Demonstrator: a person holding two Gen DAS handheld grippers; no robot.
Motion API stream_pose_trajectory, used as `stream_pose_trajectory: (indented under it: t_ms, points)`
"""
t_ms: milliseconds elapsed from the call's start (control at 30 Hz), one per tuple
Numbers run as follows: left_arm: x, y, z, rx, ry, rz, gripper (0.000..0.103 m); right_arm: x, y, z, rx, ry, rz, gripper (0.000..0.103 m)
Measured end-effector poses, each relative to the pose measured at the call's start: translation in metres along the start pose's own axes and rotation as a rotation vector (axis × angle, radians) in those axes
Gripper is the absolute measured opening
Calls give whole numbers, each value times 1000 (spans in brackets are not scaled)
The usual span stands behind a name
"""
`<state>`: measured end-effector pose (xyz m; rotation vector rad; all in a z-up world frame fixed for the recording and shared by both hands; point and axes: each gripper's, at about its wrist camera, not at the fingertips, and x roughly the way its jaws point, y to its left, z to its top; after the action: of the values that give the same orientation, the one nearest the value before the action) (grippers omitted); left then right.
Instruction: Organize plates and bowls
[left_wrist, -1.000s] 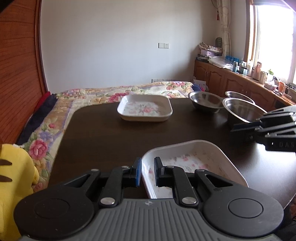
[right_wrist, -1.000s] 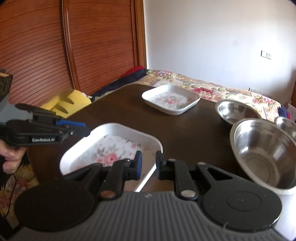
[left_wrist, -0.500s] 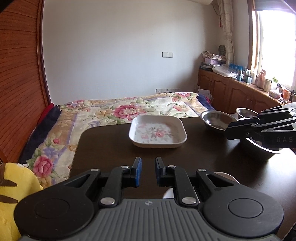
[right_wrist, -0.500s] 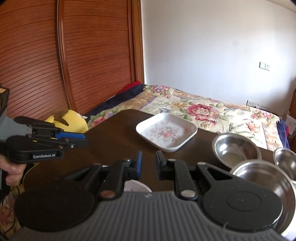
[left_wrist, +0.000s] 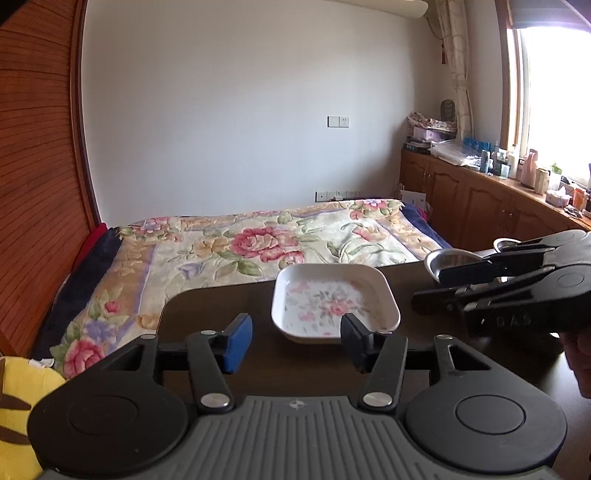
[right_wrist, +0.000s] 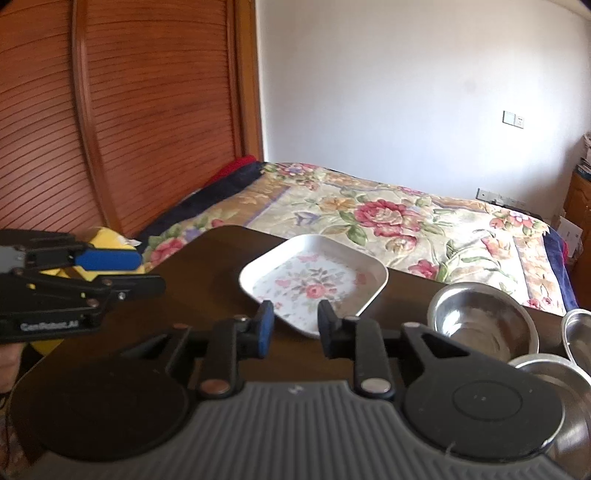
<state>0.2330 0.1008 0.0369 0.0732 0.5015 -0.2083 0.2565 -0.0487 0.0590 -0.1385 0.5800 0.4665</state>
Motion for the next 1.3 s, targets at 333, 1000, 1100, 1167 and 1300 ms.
stream_pose_trajectory:
  t_ms: [333,1000,1100,1167,1300]
  points:
    - [24,21,10,-26,-24,24,102,29,-6,10,14,27,-57,64]
    - [95,35,26,-3,92,-66,81,77,-16,22,51,122,-82,82]
    - [108,33,25,5,118,-71,77,82,-17,20,49,141,-82,77]
    - [114,32,25,11,128,-73,76,84,-18,19,49,152,-86,76]
    - [127,31,24,14,148,-75,74,88,-21,17,58,171,-81,72]
